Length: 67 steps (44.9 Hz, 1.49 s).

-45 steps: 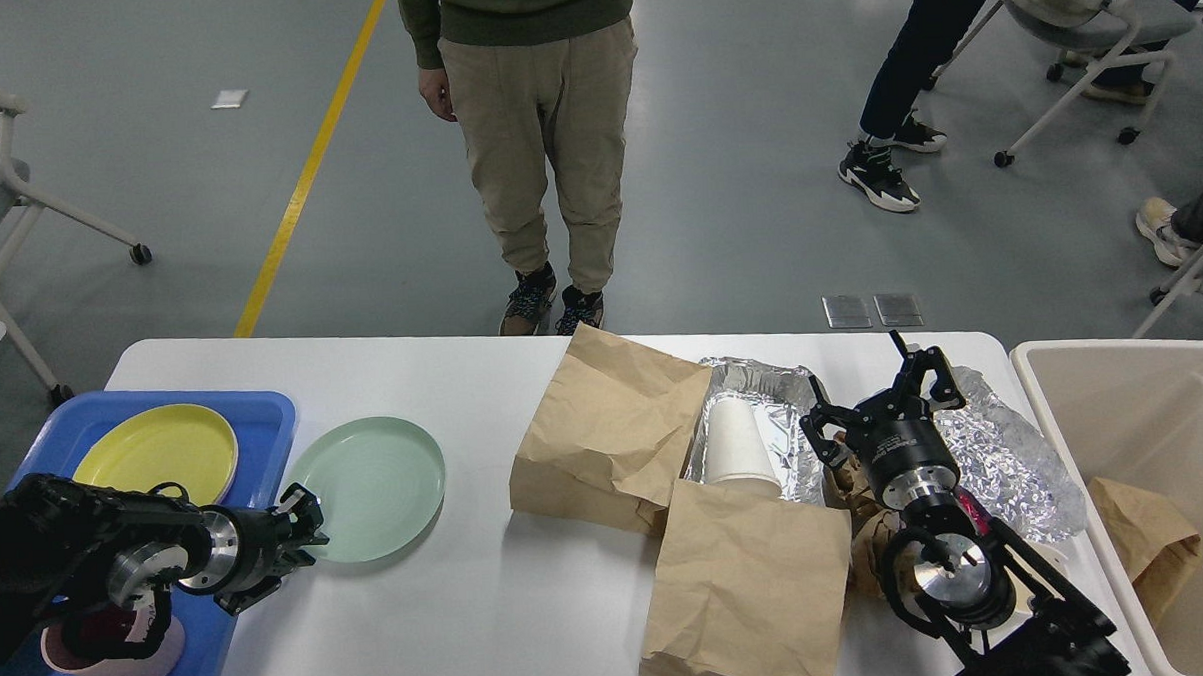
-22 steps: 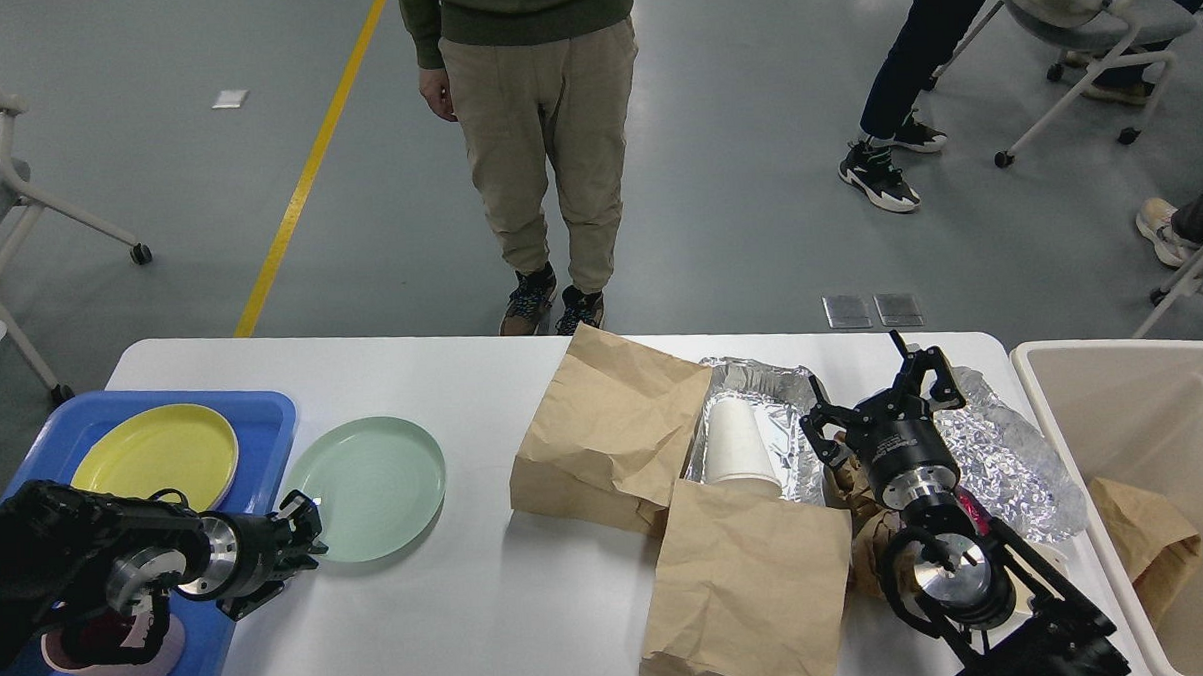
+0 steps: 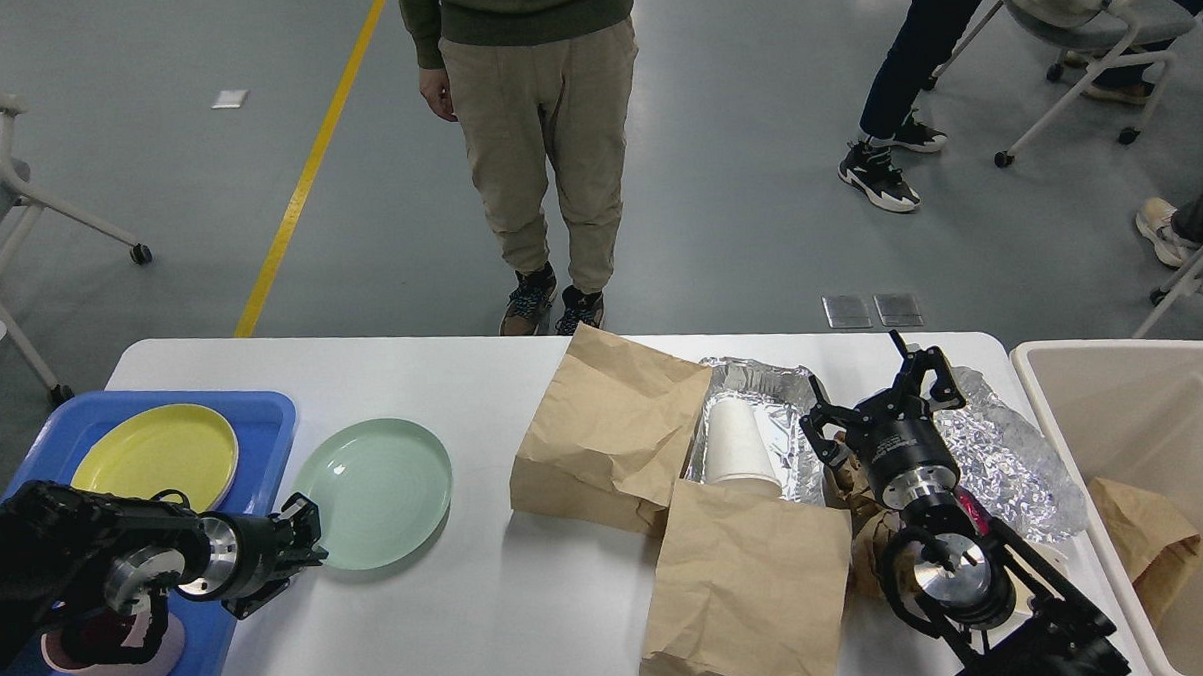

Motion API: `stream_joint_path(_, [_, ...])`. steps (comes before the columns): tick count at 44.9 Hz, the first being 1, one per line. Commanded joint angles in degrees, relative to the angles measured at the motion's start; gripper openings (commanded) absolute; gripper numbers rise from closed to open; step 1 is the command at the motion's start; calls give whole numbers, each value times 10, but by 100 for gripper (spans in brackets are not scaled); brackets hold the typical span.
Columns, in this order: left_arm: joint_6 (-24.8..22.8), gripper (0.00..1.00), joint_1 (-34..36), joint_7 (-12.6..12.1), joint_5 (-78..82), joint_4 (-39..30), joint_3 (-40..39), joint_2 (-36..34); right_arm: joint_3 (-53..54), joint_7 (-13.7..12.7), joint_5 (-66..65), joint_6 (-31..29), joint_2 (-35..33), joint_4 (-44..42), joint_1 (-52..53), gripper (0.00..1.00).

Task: Tidy desktop
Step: 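Grip the pale green saucer edge with the left gripper and lift it, then lower the green saucer onto the yellow plate on the tray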

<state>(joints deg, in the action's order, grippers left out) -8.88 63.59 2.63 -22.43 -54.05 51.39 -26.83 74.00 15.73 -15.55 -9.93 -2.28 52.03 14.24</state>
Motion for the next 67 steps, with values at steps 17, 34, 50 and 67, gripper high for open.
stream_joint_path(17, [-56, 0, 116, -6, 0, -107, 49, -52, 0, 0, 0, 0, 0, 0, 0, 100])
stream_joint_path(34, [-100, 0, 499, 4, -3, -350, 291, -88, 0, 0, 0, 0, 0, 0, 0, 100])
stream_joint_path(50, [-189, 0, 667, 11, -36, -396, 401, -106, 0, 0, 0, 0, 0, 0, 0, 100])
stream_joint_path(67, [-193, 0, 625, 6, -30, -334, 398, -140, 0, 0, 0, 0, 0, 0, 0, 100])
